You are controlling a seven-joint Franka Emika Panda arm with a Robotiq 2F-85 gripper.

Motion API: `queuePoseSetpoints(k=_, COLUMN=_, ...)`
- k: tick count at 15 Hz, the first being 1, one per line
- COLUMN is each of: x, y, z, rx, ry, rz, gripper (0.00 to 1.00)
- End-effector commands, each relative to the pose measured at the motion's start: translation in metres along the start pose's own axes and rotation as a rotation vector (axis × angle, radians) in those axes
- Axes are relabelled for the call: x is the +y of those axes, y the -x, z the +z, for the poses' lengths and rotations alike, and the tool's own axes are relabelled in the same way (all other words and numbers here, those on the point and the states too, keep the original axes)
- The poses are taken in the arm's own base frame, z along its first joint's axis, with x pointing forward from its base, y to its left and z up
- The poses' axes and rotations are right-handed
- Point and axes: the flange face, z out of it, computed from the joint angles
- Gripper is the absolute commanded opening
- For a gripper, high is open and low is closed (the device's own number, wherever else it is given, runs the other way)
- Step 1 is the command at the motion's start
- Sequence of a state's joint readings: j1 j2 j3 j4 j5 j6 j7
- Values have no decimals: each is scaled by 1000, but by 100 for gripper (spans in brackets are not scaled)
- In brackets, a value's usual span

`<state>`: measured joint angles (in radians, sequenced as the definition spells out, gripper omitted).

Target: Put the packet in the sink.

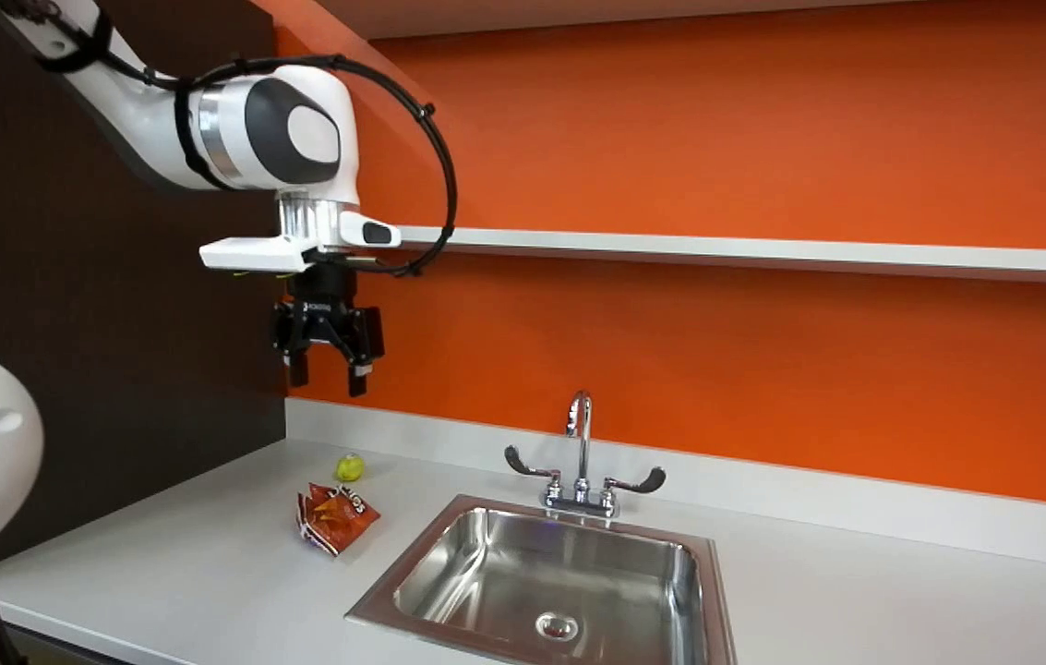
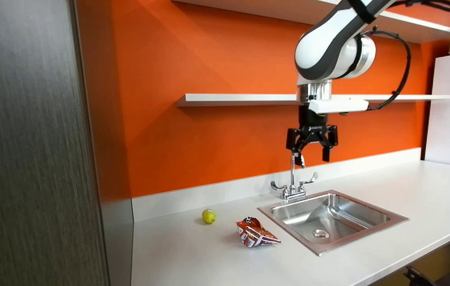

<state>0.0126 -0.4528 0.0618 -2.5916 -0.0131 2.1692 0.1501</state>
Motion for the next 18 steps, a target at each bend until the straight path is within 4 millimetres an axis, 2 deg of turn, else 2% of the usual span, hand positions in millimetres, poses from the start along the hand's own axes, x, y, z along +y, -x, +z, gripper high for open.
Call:
queuePoseSetpoints(k=1, x=-33, y=-25, z=33, rx=-6, ry=-30, rz=-4, gripper=100)
queuePoseSetpoints(k=6, x=-71, y=-52, z=78, rx=2, ry=-34, rz=-33, gripper=100)
queuePoseSetpoints(k=9, x=-83, y=-73, z=100, rx=16, ry=-26, rz=-25, gripper=100)
queuePoseSetpoints(k=13, x=-87, y=-100, z=123, rx=30, ry=-10, rz=-2, gripper=100)
queuePoseSetpoints(k=18, x=-85, y=-122, z=155, rx=15, ry=1, rz=42, gripper=100)
